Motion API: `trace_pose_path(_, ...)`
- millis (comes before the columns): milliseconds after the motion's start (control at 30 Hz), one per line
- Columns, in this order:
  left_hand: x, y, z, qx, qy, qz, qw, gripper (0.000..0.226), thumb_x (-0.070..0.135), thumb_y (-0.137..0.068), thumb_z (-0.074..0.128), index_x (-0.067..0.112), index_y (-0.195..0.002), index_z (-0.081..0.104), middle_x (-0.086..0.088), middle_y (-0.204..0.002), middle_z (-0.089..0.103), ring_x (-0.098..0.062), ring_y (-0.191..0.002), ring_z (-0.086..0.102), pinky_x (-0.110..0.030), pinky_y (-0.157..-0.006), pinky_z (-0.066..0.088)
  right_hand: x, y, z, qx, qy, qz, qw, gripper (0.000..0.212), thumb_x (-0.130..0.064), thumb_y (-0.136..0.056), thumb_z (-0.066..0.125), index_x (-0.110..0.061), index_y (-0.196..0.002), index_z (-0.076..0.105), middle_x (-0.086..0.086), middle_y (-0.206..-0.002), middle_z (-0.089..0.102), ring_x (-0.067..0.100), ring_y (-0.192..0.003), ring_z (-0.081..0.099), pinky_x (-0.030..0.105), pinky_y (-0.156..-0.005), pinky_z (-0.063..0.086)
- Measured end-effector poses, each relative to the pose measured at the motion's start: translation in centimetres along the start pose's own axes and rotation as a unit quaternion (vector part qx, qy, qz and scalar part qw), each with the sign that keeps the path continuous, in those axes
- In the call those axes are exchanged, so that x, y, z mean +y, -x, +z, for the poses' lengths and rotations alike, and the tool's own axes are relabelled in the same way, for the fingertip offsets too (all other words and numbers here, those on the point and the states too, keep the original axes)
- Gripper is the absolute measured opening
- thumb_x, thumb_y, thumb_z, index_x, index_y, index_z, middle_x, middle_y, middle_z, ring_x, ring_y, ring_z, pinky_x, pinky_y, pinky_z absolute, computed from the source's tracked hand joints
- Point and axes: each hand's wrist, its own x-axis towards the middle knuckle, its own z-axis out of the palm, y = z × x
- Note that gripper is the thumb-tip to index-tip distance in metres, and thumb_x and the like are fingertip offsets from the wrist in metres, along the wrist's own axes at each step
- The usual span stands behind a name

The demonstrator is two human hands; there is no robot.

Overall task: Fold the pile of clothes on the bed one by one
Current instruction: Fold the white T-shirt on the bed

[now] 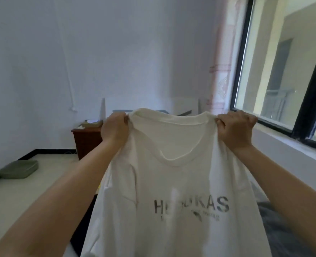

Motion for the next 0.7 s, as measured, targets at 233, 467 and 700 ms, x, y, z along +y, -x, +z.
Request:
trace_pose_path(233,-11.8,6.2,6.9,-0.133,-0.073,-0.136,0.979,0.024,0.009,-0.093,0.038,-0.001,-0.084,0.058,-0.024,-0.095,0.060,-0.035,-0.085,0.054,-0.035,-0.063,0.033,-3.2,9.1,12.0,-0.205,-0.040,-0.041,0.977,0.025,-0.016,-0.081,0.048,0.000,-0.074,0.066,0.020,-0.078,0.064,0.035,-0.082,0.058,0.036,-0.073,0.016)
trace_pose_path(467,-18.7,5.5,15.3,-0.171,-0.147,-0.162,0.961,0.026,0.011,-0.094,0.037,-0.001,-0.100,0.059,-0.024,-0.102,0.060,-0.036,-0.088,0.054,-0.038,-0.066,0.037,-2.5,12.5,25.1,-0.309,-0.044,0.005,0.950,0.023,-0.018,-0.092,0.046,-0.005,-0.092,0.064,0.015,-0.098,0.062,0.029,-0.101,0.049,0.035,-0.079,0.016)
trace_pose_path(700,-20.9,-1.0,24.5,-0.136,-0.121,-0.144,0.973,0.020,0.008,-0.092,0.039,0.001,-0.086,0.056,-0.020,-0.091,0.057,-0.028,-0.073,0.045,-0.031,-0.061,0.027,-1.1,9.6,38.2,-0.295,-0.048,0.069,0.952,0.027,-0.019,-0.094,0.040,-0.003,-0.093,0.063,0.018,-0.094,0.060,0.030,-0.097,0.046,0.031,-0.070,0.005)
